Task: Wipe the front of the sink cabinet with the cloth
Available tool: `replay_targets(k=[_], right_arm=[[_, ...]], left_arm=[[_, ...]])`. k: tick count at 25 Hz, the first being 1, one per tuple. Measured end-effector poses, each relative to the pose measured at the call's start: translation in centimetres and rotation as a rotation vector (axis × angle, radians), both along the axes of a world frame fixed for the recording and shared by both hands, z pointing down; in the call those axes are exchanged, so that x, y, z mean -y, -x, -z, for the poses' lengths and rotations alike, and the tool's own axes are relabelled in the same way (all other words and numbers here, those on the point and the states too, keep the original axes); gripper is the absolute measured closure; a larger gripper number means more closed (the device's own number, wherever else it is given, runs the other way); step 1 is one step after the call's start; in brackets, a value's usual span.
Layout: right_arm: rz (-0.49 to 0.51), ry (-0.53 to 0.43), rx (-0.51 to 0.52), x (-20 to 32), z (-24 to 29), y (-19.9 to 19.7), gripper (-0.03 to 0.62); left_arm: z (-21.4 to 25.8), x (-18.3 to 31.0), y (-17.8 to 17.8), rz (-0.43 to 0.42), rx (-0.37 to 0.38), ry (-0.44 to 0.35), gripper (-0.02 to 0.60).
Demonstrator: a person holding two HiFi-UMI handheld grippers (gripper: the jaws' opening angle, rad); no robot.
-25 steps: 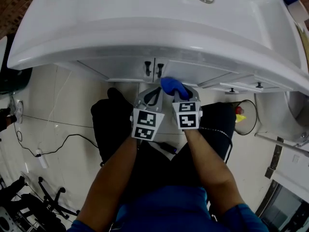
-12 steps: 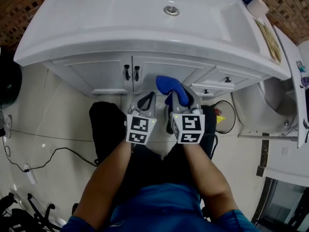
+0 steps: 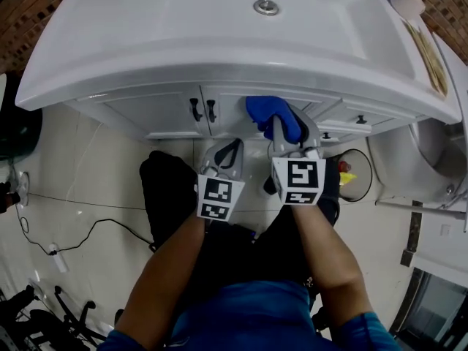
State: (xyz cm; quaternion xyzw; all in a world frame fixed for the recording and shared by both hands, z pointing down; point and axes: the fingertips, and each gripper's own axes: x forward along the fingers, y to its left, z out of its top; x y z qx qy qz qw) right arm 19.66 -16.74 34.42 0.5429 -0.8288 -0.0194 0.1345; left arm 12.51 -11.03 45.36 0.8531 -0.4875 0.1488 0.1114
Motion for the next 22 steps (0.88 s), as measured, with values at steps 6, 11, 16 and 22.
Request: replay_targets(k=[6, 11, 16, 22], right_arm=[[0.010, 0.063, -0.010, 0.1, -3.1, -0.1, 0.534], [-0.001, 0.119, -0.005, 0.3, -5.4, -0.4, 0.534], [0.020, 0.188, -0.019, 0.0, -8.3, 0.5, 0.534], [0.027, 0.293, -0.047, 0.6, -13.0, 0.9, 0.534]], left_arm=[[-1.4, 0.2, -0.2, -0.012, 0.036, 0.032, 0.575], [-2.0, 0.6, 0.2, 0.000, 0.042, 0.050, 0.575], [-2.6, 0.8, 0.6, 0.010, 0.048, 0.075, 0.575], [-4.1, 1.5, 0.9, 0.015, 0.059, 0.111, 0.575]])
